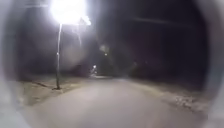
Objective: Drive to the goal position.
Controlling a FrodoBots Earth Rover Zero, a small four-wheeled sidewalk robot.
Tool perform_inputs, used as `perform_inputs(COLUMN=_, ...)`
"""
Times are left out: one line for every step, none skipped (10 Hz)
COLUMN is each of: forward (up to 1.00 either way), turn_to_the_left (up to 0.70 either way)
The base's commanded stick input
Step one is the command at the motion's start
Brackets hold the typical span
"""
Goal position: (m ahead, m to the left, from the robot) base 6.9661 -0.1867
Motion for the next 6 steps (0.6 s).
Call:
perform_inputs(forward=0.85, turn_to_the_left=0.00)
perform_inputs(forward=0.85, turn_to_the_left=0.00)
perform_inputs(forward=0.85, turn_to_the_left=0.00)
perform_inputs(forward=0.85, turn_to_the_left=0.00)
perform_inputs(forward=0.85, turn_to_the_left=0.00)
perform_inputs(forward=0.85, turn_to_the_left=0.00)
